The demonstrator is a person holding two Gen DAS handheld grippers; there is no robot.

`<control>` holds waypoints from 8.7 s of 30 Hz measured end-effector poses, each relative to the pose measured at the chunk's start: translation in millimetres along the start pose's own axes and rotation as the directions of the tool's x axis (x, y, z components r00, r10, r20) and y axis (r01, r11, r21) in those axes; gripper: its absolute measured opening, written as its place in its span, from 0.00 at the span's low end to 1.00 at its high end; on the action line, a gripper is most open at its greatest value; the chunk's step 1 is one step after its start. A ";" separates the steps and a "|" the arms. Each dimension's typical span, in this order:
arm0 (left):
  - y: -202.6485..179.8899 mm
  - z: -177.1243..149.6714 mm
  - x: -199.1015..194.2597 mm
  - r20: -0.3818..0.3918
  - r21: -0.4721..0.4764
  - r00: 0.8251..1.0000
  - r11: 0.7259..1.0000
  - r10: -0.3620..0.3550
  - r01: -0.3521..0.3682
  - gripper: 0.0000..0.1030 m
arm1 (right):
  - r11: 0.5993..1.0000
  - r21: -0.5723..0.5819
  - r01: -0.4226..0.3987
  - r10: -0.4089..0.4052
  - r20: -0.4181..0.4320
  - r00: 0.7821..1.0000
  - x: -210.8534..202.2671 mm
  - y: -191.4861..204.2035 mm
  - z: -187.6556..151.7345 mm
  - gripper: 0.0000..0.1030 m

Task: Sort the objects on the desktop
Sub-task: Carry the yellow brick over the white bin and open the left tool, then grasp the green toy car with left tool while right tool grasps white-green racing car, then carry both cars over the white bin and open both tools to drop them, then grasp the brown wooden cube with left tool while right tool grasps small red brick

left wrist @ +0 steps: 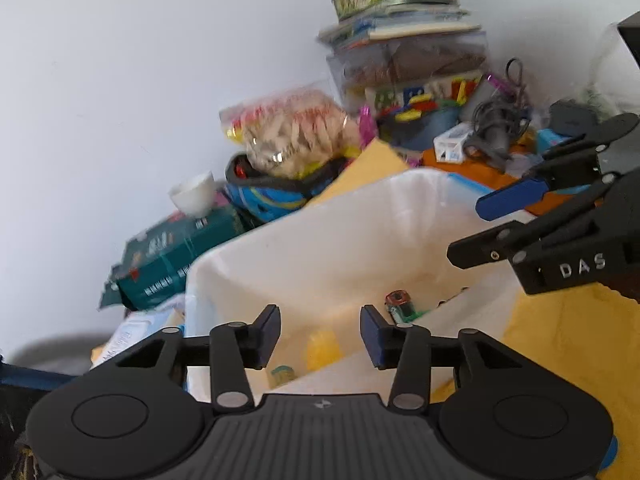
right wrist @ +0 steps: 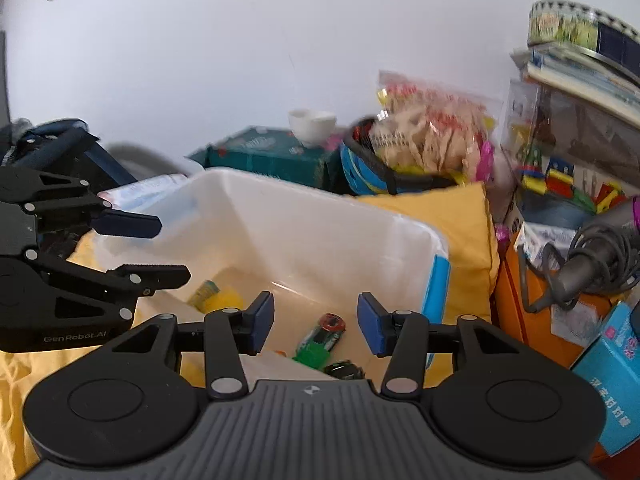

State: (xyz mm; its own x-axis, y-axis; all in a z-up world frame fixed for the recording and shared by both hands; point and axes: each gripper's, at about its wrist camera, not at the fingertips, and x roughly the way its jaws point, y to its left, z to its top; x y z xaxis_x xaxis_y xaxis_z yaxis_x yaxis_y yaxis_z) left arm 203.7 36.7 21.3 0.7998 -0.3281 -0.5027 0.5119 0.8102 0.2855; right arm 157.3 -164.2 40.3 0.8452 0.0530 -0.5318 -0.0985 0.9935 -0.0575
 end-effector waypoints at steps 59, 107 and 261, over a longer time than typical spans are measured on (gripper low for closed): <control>-45.8 -174.2 -93.7 -0.250 -0.610 0.813 0.738 -0.527 0.290 0.31 | 0.896 -0.289 -0.338 0.239 -0.330 0.913 -11.1 88.1 -118.8 0.21; -90.4 -166.8 -106.3 -0.374 -0.243 0.902 0.961 -0.216 0.129 0.46 | 0.967 -0.099 -0.236 0.183 -0.382 0.906 -45.3 82.3 -137.0 0.46; -45.2 -145.6 -73.7 -0.271 -0.335 0.909 0.916 -0.318 0.221 0.36 | 0.976 -0.098 -0.196 0.159 -0.303 0.940 -8.4 85.0 -113.4 0.28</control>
State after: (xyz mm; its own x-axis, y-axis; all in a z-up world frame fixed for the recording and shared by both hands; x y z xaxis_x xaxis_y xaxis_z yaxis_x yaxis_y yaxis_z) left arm 75.9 94.9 -73.4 0.4791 -0.4243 -0.7684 0.5405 0.8324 -0.1226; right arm 82.2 -91.7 -56.0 0.6198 0.1770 -0.7646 -0.3133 0.9490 -0.0342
